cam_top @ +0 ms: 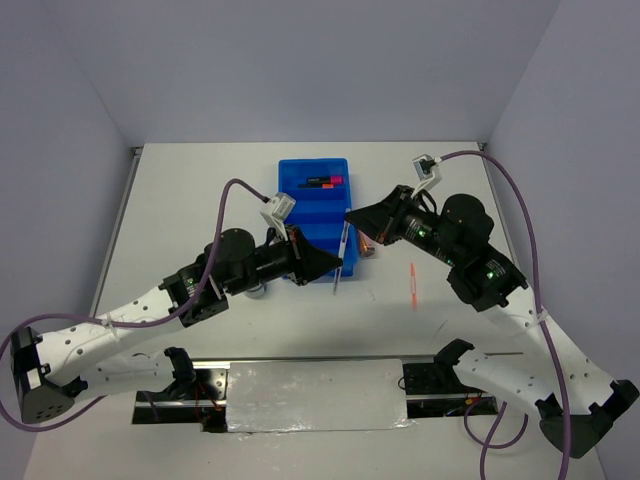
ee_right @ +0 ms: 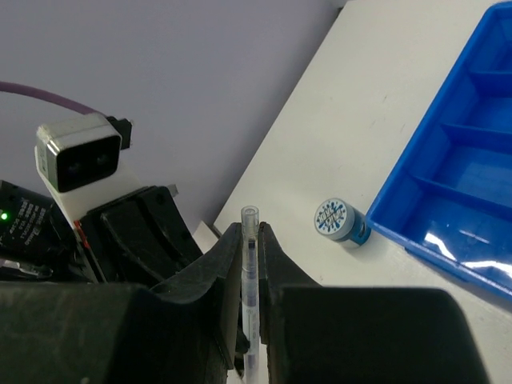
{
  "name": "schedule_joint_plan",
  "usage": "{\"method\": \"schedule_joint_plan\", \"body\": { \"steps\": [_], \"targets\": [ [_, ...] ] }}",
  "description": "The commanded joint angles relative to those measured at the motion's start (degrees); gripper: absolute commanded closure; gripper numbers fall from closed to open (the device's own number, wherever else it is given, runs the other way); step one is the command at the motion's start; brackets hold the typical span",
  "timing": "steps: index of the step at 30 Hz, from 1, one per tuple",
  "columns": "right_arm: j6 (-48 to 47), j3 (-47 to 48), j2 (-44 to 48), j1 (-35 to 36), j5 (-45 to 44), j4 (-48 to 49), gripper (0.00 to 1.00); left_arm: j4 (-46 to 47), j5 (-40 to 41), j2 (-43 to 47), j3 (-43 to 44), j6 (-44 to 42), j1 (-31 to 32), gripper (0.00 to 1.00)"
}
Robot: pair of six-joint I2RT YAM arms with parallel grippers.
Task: Sort the stationery into containers
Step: Close the pen cap on the pen.
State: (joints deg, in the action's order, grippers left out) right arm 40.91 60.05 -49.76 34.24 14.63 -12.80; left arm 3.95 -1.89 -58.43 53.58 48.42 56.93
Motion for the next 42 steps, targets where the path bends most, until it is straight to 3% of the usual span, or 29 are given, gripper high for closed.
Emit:
{"method": "schedule_joint_plan", "body": {
  "steps": [1,14,26,32,42],
  "targets": [
    [1.3,-1.9,2.0,-0.2,1.5,2.9,1.0,4.4,0.0,0.9,0.1,0.5,-1.0,1.0],
    [5.2,-6.6,4.1,-0.2,3.7,6.2,1.0,7.5,0.0,-2.4,5.3,-4.0,-3.0,1.0],
    [1.3,-11.5,3.7,-0.1,9.4,6.6,1.0,10.6,-10.6,-5.0,8.3,-5.5,-10.9,1.0],
    [1.8,-6.7,3.4,-0.2,5.8,4.0,1.0,9.9,-16.4,-7.8,9.2,-6.5,-10.9,1.0],
    [3.6,-5.1,1.4,0.0,4.5,4.0,1.0,10.6,-18.2,-9.7,10.3,-5.8,-10.9,0.94]
  ]
}}
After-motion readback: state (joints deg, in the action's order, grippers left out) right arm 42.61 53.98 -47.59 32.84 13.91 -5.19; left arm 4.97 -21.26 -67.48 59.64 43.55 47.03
